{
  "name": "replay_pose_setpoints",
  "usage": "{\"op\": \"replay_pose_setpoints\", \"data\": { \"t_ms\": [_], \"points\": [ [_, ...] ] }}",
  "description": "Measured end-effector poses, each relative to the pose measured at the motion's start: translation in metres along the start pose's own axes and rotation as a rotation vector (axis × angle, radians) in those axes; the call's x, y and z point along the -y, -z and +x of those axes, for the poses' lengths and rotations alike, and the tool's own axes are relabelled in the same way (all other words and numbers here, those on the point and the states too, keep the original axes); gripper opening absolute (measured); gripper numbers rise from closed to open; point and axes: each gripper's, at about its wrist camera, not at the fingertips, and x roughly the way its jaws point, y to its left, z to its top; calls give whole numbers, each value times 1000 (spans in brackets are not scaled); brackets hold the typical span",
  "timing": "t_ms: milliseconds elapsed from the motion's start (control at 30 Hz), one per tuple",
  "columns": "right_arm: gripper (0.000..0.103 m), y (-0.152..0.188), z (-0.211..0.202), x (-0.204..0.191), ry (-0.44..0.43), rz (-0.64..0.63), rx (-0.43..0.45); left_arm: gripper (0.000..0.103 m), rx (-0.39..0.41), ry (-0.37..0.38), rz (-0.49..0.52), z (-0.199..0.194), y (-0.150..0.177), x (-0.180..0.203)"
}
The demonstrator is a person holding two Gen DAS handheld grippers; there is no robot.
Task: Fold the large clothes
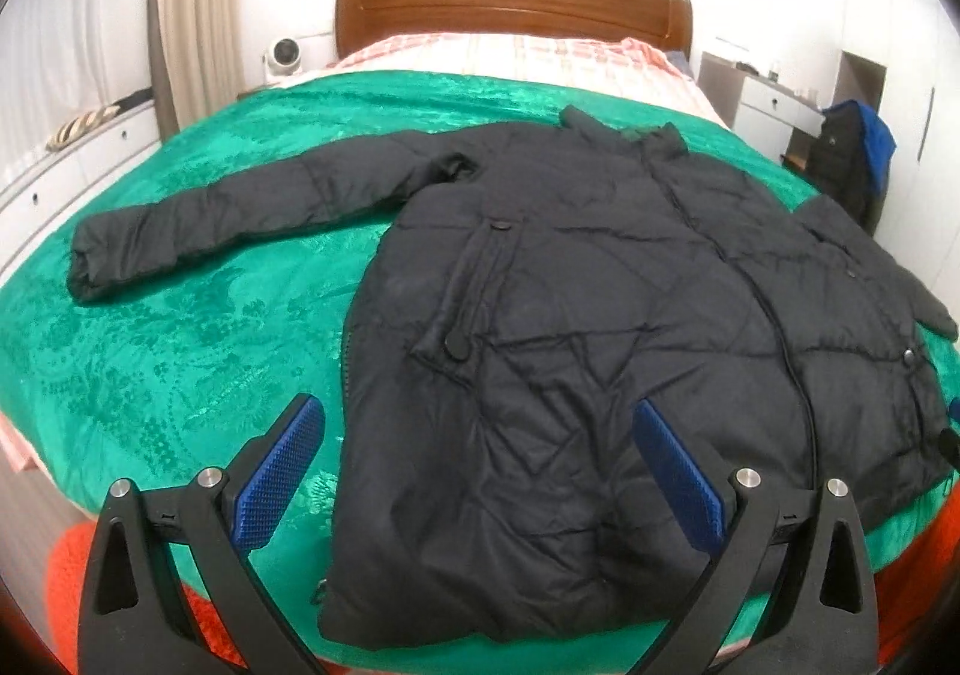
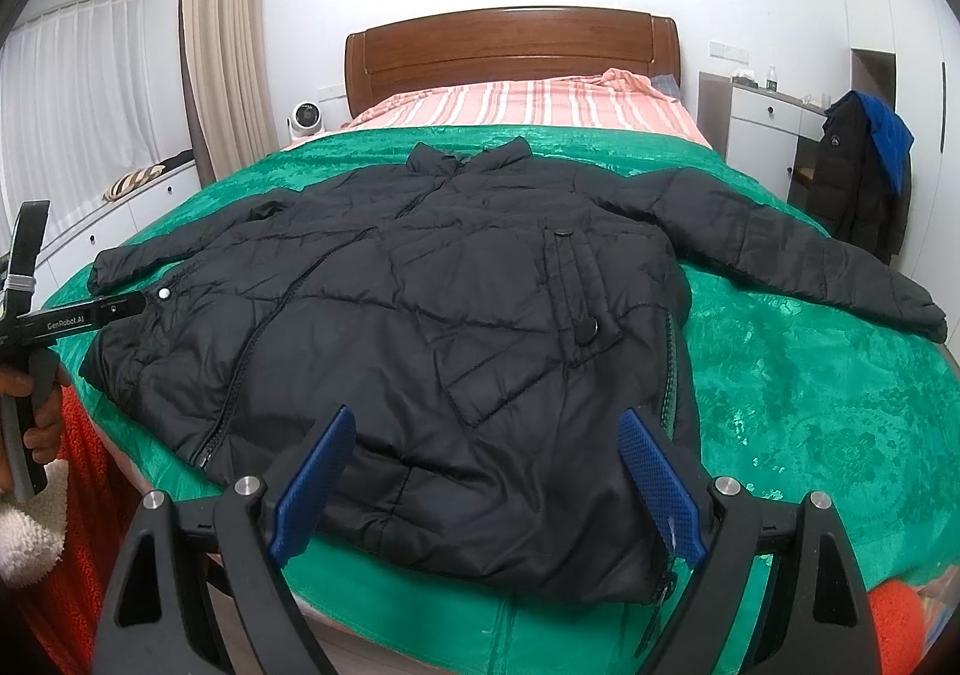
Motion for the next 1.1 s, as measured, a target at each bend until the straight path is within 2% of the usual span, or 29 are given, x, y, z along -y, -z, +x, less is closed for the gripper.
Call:
{"op": "replay_pose_setpoints", "data": {
  "t_ms": [267, 1100],
  "points": [
    [89, 1, 2, 1, -2, 0, -7, 103, -10, 16, -10, 2, 1, 1],
    [89, 1, 6, 1, -7, 1, -12, 102, 11, -22, -3, -1, 1, 1]
  ]
}}
